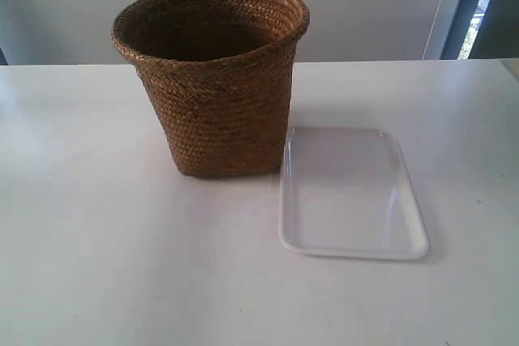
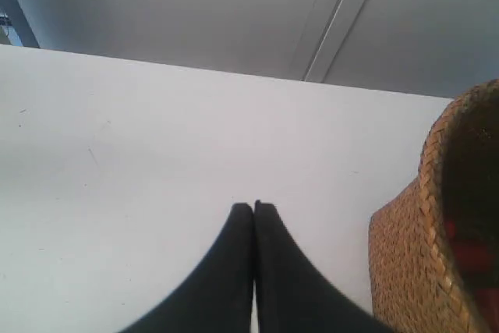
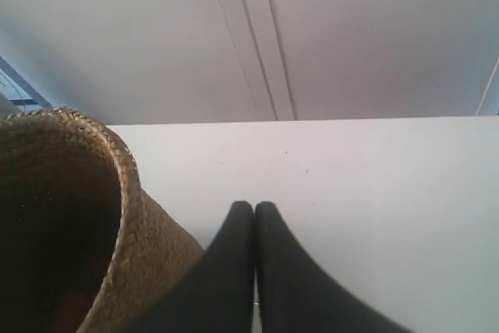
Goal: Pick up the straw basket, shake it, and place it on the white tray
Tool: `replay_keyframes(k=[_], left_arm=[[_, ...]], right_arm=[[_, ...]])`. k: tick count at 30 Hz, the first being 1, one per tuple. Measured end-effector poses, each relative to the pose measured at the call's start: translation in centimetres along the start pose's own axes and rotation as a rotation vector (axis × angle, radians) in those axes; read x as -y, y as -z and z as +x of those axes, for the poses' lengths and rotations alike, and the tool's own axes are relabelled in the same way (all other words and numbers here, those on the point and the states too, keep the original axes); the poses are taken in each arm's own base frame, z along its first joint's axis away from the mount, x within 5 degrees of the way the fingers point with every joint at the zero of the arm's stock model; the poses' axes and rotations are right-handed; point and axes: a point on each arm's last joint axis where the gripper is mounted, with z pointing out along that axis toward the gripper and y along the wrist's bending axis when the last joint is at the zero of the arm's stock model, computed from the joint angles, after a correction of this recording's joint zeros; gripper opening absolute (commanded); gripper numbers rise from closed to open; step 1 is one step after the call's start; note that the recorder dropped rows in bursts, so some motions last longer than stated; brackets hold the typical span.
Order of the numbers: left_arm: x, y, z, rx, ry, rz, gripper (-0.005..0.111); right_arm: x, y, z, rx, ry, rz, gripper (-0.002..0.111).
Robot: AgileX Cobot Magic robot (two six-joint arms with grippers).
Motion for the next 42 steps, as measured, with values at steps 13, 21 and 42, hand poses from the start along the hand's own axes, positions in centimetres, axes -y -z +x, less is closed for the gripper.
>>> replay_keyframes(k=[13,21,42], left_arm=[[2.0,-4.8,-2.7,-0.033,0.037,0.244,0.006],[1.9,-6.5,-2.3,-0.135,-0.021,0.253,0.047],[5.3,-10.2,0.1,-0.245,-0.127,0.324,0.050]], right_arm=[[0.5,-4.7,-2.3,-0.141,0.040,-0.008,0.029],[0.4,-4.6,-1.9,-0.210,0.037,-0.020,0.052],[-1.0,-7.7,-0.4,-0.276,-0.030,-0.172,0.077]])
